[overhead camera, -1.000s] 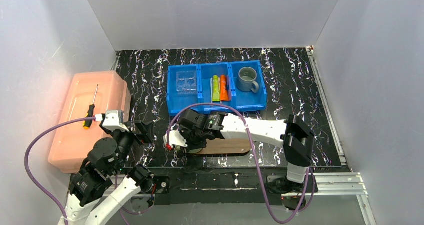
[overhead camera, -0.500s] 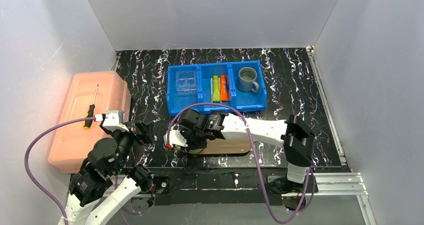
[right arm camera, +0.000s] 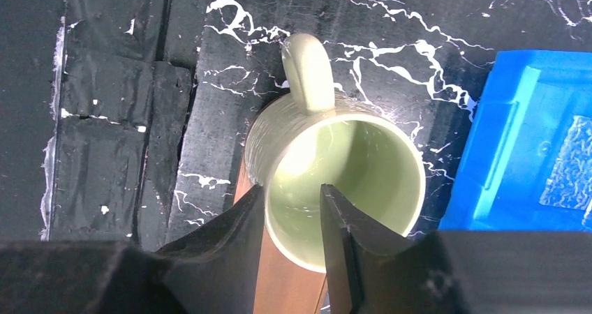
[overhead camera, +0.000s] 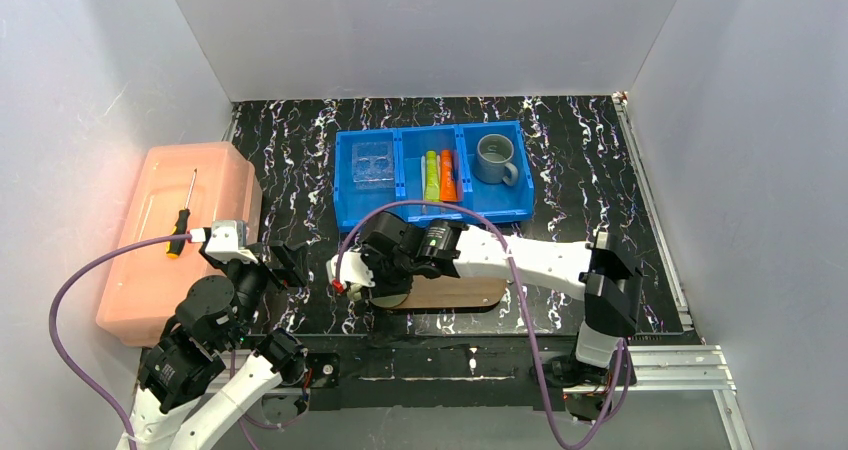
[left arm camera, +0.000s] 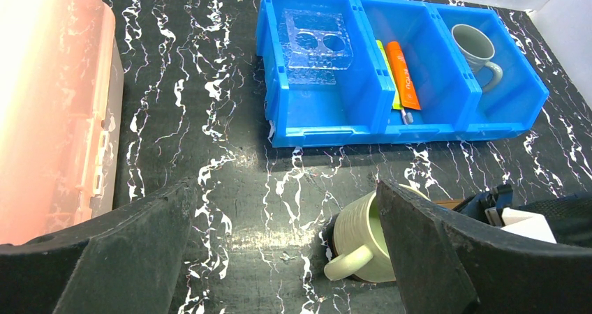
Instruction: Prepare toiletry sets of a toothbrush and toothpaste on the tray
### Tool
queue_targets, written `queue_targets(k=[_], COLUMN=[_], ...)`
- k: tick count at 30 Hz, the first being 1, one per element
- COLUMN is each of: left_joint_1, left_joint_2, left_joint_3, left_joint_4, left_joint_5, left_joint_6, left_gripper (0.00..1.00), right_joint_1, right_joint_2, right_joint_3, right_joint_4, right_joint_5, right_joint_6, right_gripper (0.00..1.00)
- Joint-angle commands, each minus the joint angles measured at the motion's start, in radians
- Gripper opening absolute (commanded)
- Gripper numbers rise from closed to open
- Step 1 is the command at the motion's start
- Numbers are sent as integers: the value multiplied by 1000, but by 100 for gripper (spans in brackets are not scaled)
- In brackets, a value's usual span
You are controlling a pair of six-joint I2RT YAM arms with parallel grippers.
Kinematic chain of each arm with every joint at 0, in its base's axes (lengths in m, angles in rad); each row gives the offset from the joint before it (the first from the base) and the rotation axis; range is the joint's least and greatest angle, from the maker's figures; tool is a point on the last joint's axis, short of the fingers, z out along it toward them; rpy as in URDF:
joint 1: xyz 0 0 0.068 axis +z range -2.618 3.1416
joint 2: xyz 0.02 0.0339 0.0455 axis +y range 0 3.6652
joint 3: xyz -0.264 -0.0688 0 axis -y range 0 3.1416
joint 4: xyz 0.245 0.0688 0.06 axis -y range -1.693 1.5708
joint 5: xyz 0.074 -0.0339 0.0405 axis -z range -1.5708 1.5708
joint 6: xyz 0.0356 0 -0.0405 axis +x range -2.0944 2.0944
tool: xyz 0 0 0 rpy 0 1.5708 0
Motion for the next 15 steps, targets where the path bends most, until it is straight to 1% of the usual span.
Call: queue_targets(k=[1,6,11,15], left_joint_1=[-4,-3,-3,-3], left_joint_2=[2,3,4,7], left_joint_3=[-6,-6,-6,-6], left_joint_4=[3,3,3,3], left_joint_5=[-23,-21,-20,-17], left_joint_6=[-1,-1,-1,-1], left_gripper=[99,99,99,99], right_joint_1=[-5,-9,-23,-61], right_joint_2=[-60,-127,-186,-206], right_joint_3=[11,-7,-24,-15], right_joint_4=[30,55,114,136], right_joint_5=[37,95,221,296], right_joint_6=[-3,-5,36,85], right_gripper=[45,52,57,60])
